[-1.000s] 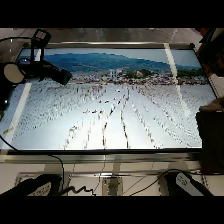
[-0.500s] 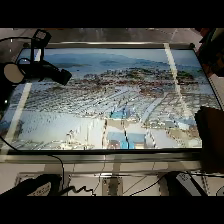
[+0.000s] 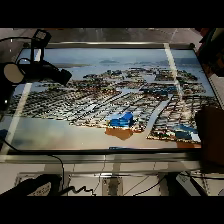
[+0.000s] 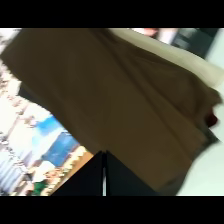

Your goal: Fold the clothes and pants, and hang the long-sleeved shirts on hangers.

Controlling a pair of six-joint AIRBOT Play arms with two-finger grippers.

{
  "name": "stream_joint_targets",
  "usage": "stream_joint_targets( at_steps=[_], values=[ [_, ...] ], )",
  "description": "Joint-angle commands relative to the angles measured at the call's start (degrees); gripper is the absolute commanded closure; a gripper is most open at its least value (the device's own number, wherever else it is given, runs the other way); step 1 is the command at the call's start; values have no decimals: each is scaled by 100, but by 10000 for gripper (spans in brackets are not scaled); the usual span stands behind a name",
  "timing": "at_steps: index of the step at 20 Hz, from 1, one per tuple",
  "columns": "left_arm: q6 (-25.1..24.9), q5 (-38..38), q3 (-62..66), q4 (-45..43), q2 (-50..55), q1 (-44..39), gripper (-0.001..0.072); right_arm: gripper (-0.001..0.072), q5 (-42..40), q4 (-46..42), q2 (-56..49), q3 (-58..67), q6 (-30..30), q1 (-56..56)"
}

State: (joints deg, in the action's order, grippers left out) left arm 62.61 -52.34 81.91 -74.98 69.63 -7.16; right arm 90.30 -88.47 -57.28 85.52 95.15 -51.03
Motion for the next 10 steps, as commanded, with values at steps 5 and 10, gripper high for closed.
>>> stream_joint_targets(
  at_steps=[5, 10],
  values=[
    [2, 0, -2, 0, -2, 4, 8, 700, -984, -450, -4, 0, -1200, 3397],
    [2, 0, -2, 0, -2, 4, 7, 699, -1749, -723, -4, 0, -1152, 4625]
  ],
)
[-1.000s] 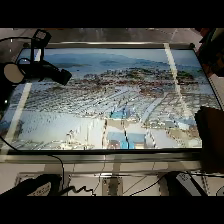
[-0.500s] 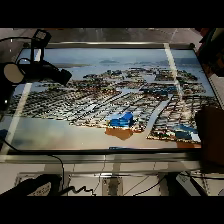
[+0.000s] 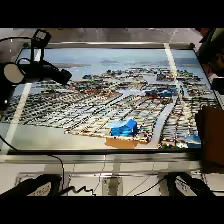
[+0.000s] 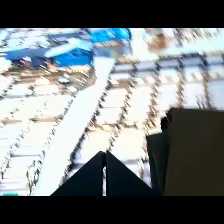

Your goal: Fold the clothes and pants, and hang the long-sleeved shirts on hangers.

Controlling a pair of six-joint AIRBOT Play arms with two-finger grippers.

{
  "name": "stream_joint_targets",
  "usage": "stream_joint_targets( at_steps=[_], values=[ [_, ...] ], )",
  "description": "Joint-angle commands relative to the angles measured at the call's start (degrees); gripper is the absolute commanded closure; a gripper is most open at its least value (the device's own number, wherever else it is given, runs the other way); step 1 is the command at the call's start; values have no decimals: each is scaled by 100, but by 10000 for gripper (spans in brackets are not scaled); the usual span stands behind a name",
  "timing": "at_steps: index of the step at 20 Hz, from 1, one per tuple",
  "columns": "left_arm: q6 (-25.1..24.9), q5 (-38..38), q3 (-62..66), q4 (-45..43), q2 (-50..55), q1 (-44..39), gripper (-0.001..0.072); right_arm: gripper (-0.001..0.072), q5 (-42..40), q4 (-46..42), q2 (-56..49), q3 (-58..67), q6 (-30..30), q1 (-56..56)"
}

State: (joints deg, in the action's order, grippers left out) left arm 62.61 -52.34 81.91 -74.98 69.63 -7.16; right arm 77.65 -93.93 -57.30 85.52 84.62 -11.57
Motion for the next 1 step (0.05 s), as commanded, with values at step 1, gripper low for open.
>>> stream_joint_targets(
  at_steps=[1],
  values=[
    [2, 0, -2, 0, -2, 4, 7, 699, -494, -157, -2, 0, -76, 704]
  ],
)
